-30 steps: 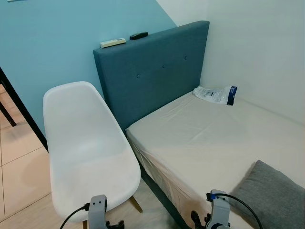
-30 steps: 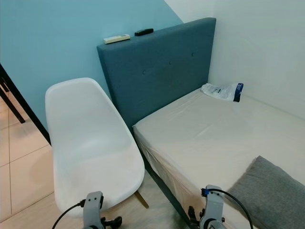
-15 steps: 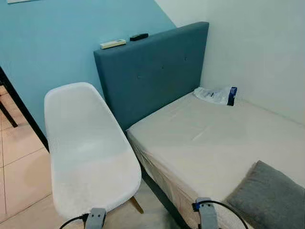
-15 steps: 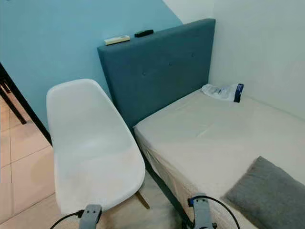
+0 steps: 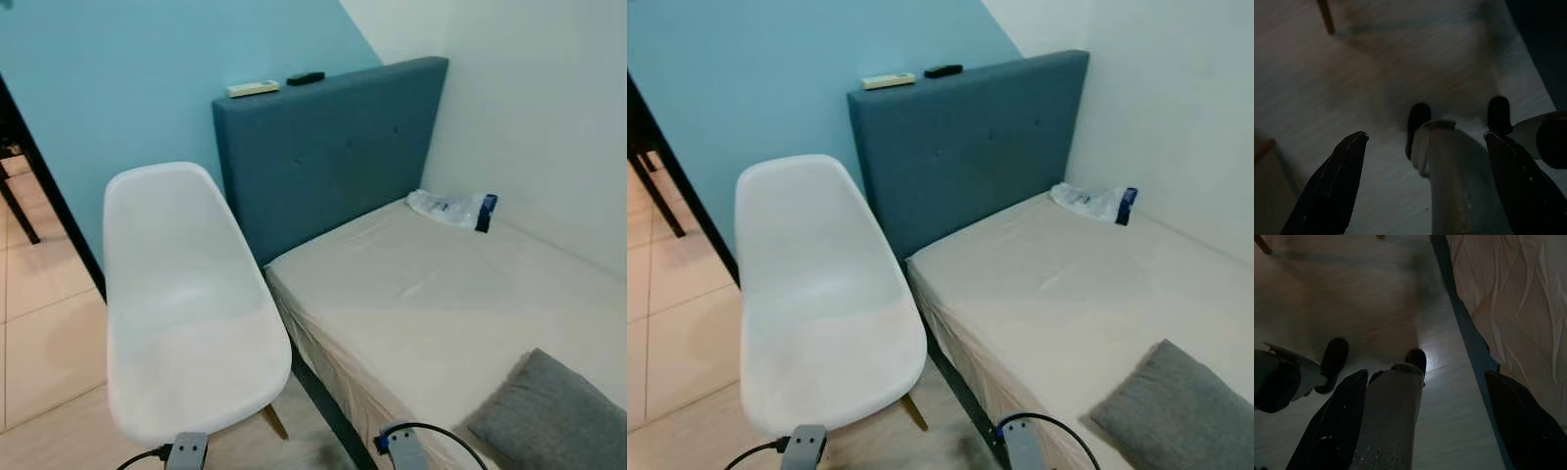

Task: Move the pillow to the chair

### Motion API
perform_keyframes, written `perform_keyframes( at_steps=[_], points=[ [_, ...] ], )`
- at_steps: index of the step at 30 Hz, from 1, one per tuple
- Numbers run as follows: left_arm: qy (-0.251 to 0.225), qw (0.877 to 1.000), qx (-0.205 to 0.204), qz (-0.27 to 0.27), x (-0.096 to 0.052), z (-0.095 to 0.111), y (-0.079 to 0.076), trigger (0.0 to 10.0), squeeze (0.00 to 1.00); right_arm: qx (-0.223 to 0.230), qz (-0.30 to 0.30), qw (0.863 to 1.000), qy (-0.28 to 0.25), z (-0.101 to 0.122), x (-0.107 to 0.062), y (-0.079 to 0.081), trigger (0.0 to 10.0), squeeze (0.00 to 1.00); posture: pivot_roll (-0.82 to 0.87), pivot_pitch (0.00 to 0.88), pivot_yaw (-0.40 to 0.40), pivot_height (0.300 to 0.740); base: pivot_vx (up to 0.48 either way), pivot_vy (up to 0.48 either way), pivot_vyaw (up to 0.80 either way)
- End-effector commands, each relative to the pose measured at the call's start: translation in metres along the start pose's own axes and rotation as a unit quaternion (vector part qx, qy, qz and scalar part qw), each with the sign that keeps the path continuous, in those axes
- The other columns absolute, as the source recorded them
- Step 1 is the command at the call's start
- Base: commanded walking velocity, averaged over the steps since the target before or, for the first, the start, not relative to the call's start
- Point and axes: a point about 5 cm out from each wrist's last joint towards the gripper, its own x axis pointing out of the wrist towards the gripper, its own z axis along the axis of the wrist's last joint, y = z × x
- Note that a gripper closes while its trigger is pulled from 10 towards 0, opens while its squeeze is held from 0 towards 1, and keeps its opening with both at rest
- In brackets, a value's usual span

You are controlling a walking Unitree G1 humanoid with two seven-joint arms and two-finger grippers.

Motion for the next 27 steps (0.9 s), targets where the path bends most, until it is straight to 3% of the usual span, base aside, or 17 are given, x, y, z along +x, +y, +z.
perform_keyframes(
  at_steps=[1, 7, 11, 18, 27],
  points=[
    [0.005, 1.000, -0.001, 0.006, -0.001, -0.003, 0.004, 10.0, 0.00, 0.014, -0.003, 1.000, 0.010, -0.005, 0.000, -0.001, 10.0, 0.00, 0.02, 0.000, -0.052, 0.740, 0.000, 0.000, 0.00],
    [0.030, 0.999, 0.033, -0.005, -0.002, -0.017, 0.000, 10.0, 0.00, -0.035, -0.002, 0.999, 0.034, -0.019, -0.003, -0.009, 10.0, 0.00, -0.01, 0.000, -0.042, 0.740, 0.000, 0.000, 0.00],
    [0.028, 0.998, 0.053, -0.004, -0.002, -0.012, 0.002, 10.0, 0.00, -0.070, 0.019, 0.996, 0.043, -0.027, -0.003, 0.001, 10.0, 0.00, -0.02, 0.000, -0.021, 0.740, 0.000, 0.000, 0.00],
    [0.017, 0.997, 0.072, -0.009, 0.000, 0.000, 0.003, 10.0, 0.00, -0.042, 0.012, 0.998, 0.054, -0.037, -0.004, 0.002, 10.0, 0.00, -0.03, 0.000, 0.000, 0.740, 0.000, 0.000, 0.00],
    [0.032, 0.996, 0.075, -0.023, -0.001, -0.011, -0.005, 10.0, 0.00, -0.049, 0.012, 0.997, 0.060, -0.043, -0.006, 0.000, 10.0, 0.00, -0.02, 0.000, -0.023, 0.740, 0.000, 0.000, 0.00]
  ],
)
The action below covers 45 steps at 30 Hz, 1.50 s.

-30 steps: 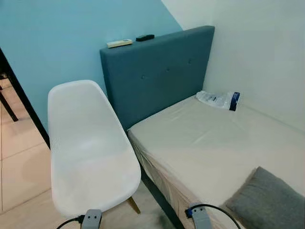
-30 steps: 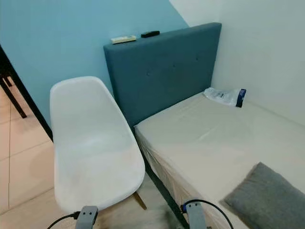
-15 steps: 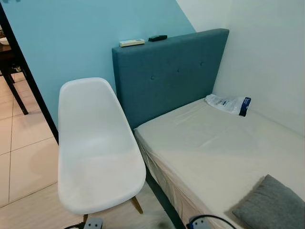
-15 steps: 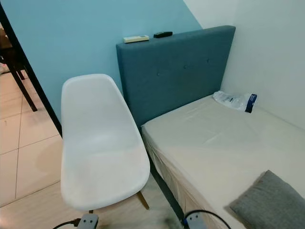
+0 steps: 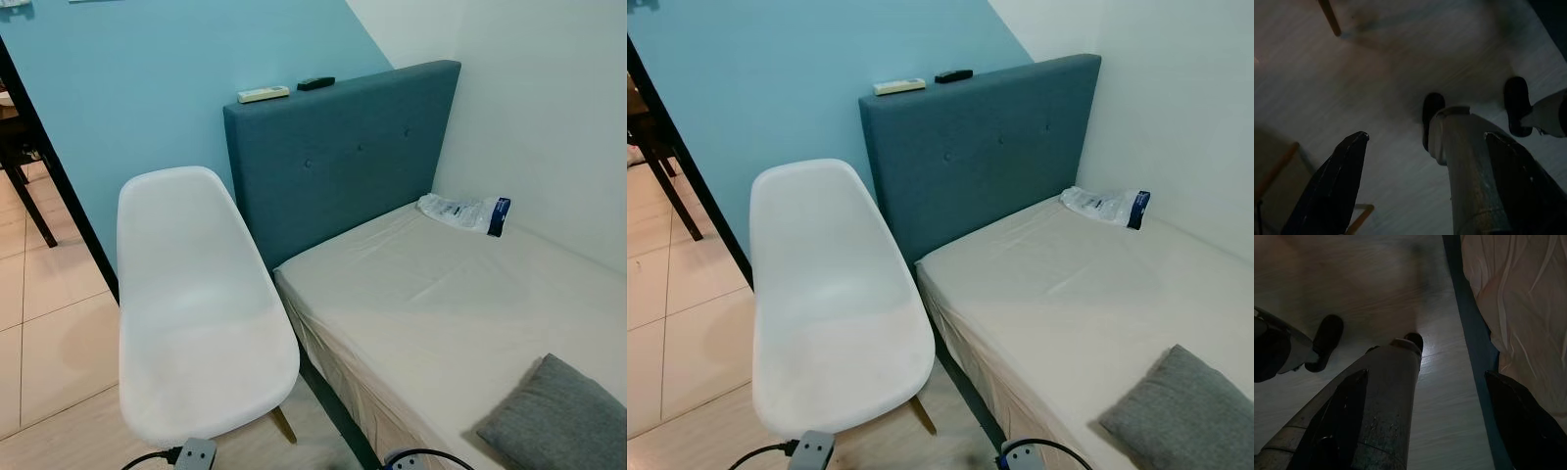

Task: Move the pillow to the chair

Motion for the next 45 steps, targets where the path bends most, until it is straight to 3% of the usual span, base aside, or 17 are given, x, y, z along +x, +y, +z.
perform_keyframes(
  at_steps=[1, 13, 18, 22, 29, 37, 45],
  points=[
    [0.014, 1.000, 0.003, -0.007, -0.001, -0.008, -0.004, 10.0, 0.00, -0.005, 0.007, 1.000, 0.020, -0.011, -0.001, 0.003, 10.0, 0.00, -0.01, 0.000, -0.030, 0.740, 0.000, 0.000, 0.00],
    [0.037, 0.999, -0.015, -0.011, -0.002, -0.023, -0.010, 10.0, 0.00, -0.039, 0.010, 0.999, 0.024, -0.010, -0.001, -0.003, 10.0, 0.00, 0.01, 0.000, -0.062, 0.740, 0.000, 0.000, 0.00],
    [0.038, 0.999, -0.017, -0.019, 0.001, -0.016, -0.026, 10.0, 0.00, -0.048, 0.013, 0.998, 0.027, -0.012, -0.001, -0.002, 10.0, 0.00, 0.01, 0.000, -0.068, 0.740, 0.000, 0.000, 0.00],
    [0.041, 0.999, -0.017, -0.021, 0.001, -0.018, -0.029, 10.0, 0.00, -0.050, 0.013, 0.998, 0.029, -0.014, -0.002, -0.001, 10.0, 0.00, 0.01, 0.000, -0.068, 0.740, 0.000, 0.000, 0.00],
    [0.052, 0.998, -0.015, -0.021, -0.001, -0.027, -0.028, 10.0, 0.00, -0.051, 0.012, 0.998, 0.029, -0.016, -0.002, -0.001, 10.0, 0.00, 0.01, 0.000, -0.066, 0.740, 0.000, 0.000, 0.00],
    [0.066, 0.998, -0.014, -0.011, -0.007, -0.044, -0.010, 10.0, 0.00, -0.040, 0.010, 0.999, 0.028, -0.019, -0.002, -0.001, 10.0, 0.00, 0.01, 0.000, -0.062, 0.740, 0.000, 0.000, 0.00],
    [0.068, 0.998, -0.009, -0.010, -0.007, -0.045, -0.007, 10.0, 0.00, -0.037, 0.009, 0.999, 0.027, -0.020, -0.002, 0.001, 10.0, 0.00, 0.01, 0.000, -0.054, 0.740, 0.000, 0.000, 0.00]
  ],
)
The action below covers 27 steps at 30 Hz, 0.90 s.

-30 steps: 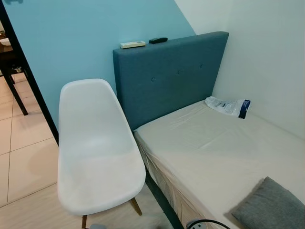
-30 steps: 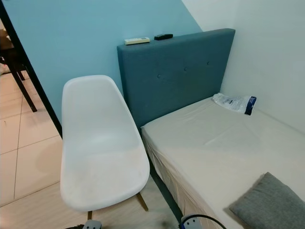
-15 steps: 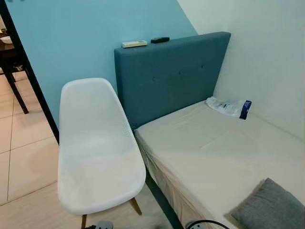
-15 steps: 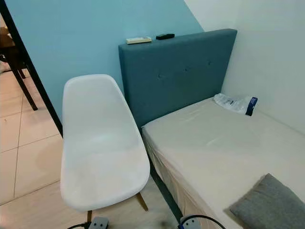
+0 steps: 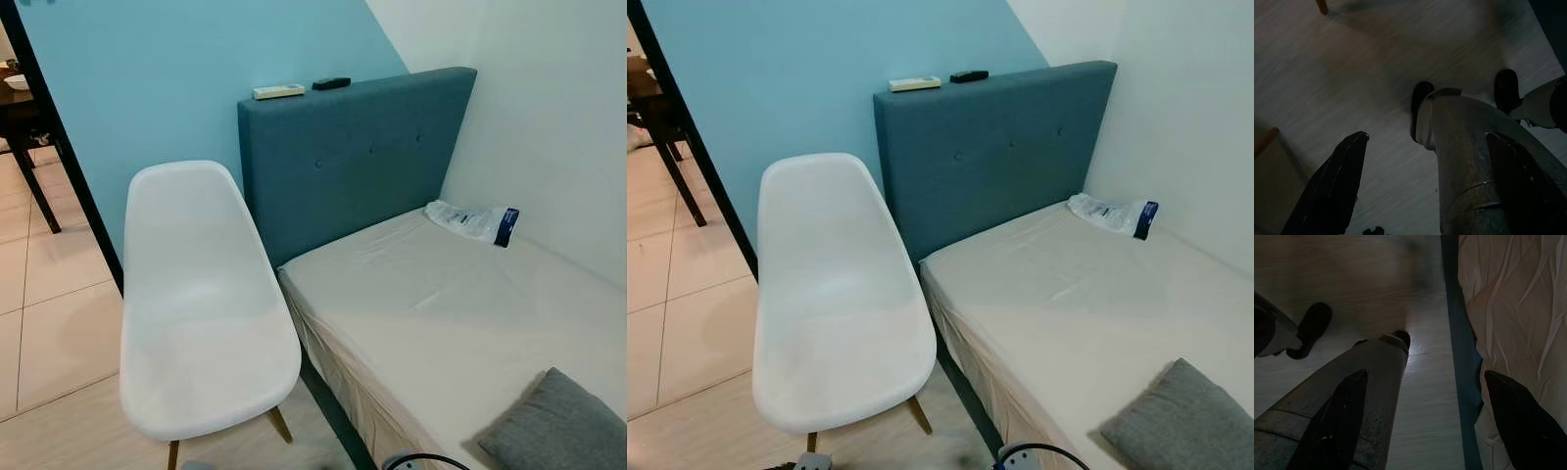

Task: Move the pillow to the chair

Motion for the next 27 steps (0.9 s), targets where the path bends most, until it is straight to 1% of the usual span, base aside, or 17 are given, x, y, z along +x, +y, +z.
perform_keyframes(
  at_steps=[1, 9, 27],
  points=[
    [0.029, 1.000, 0.002, -0.007, -0.0017, -0.0151, -0.0017, 10.0, 0.00, 0.008, 0.005, 1.000, 0.026, -0.0146, -0.0008, 0.0051, 10.0, 0.00, 0.01, 0.000, -0.053, 0.740, 0.000, 0.000, 0.00],
    [0.024, 1.000, 0.004, -0.008, -0.0015, -0.0121, 0.0006, 10.0, 0.00, 0.011, 0.004, 1.000, 0.027, -0.0164, -0.0010, 0.0059, 10.0, 0.00, 0.01, 0.000, -0.053, 0.740, 0.000, 0.000, 0.00],
    [0.023, 1.000, 0.007, -0.010, -0.0011, -0.0104, -0.0010, 10.0, 0.00, 0.013, 0.005, 1.000, 0.026, -0.0167, -0.0008, 0.0072, 10.0, 0.00, 0.01, 0.000, -0.050, 0.740, 0.000, 0.000, 0.00]
  ],
)
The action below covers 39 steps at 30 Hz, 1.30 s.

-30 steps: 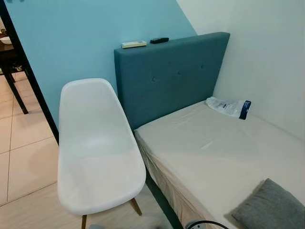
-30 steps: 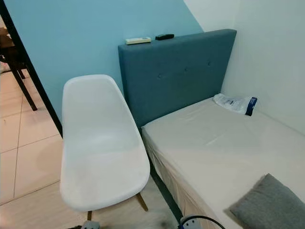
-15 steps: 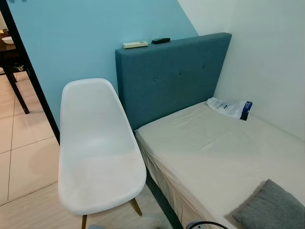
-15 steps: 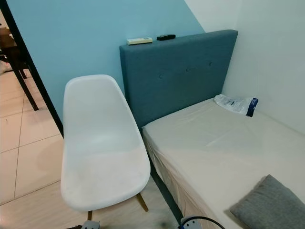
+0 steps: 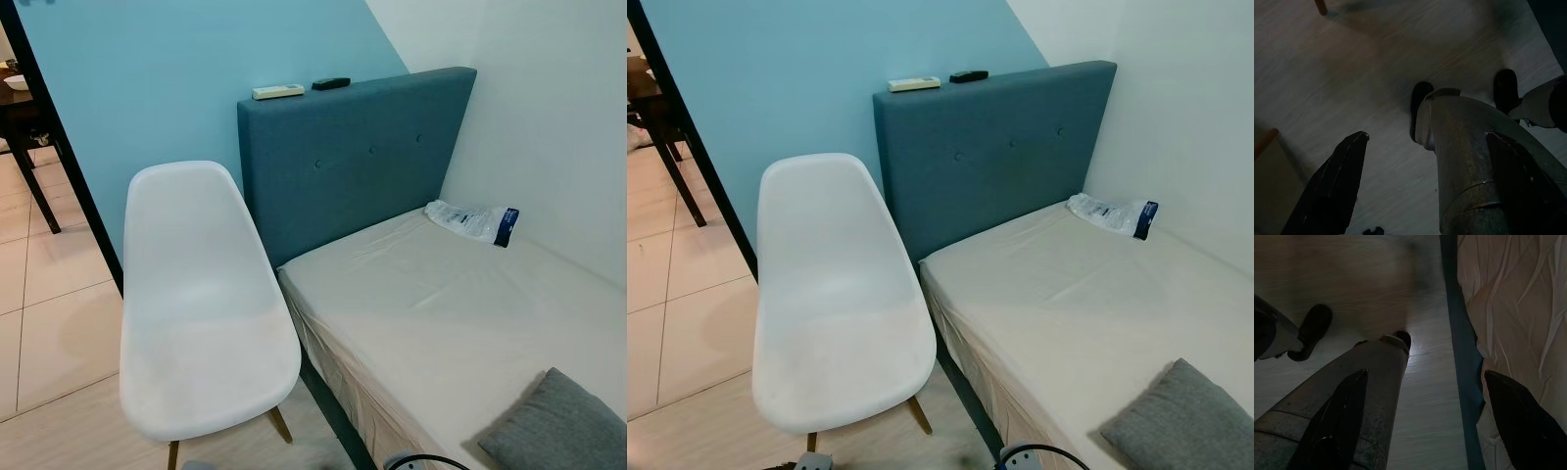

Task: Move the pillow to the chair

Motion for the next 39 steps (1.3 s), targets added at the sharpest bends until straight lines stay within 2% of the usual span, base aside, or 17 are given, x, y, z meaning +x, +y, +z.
perform_keyframes(
  at_steps=[1, 17, 39],
  points=[
    [0.028, 1.000, 0.005, -0.005, -0.0016, -0.0141, -0.0010, 10.0, 0.00, 0.002, 0.008, 1.000, 0.026, -0.0146, -0.0007, 0.0071, 10.0, 0.00, 0.01, 0.000, -0.050, 0.740, 0.000, 0.000, 0.00],
    [0.028, 1.000, 0.012, -0.004, -0.0027, -0.0147, 0.0058, 10.0, 0.00, 0.001, 0.007, 0.999, 0.033, -0.0201, -0.0014, 0.0073, 10.0, 0.00, 0.01, 0.000, -0.042, 0.740, 0.000, 0.000, 0.00],
    [0.029, 0.999, 0.011, -0.008, -0.0019, -0.0140, 0.0009, 10.0, 0.00, 0.005, 0.008, 1.000, 0.029, -0.0173, -0.0009, 0.0080, 10.0, 0.00, 0.01, 0.000, -0.038, 0.740, 0.000, 0.000, 0.00]
  ],
)
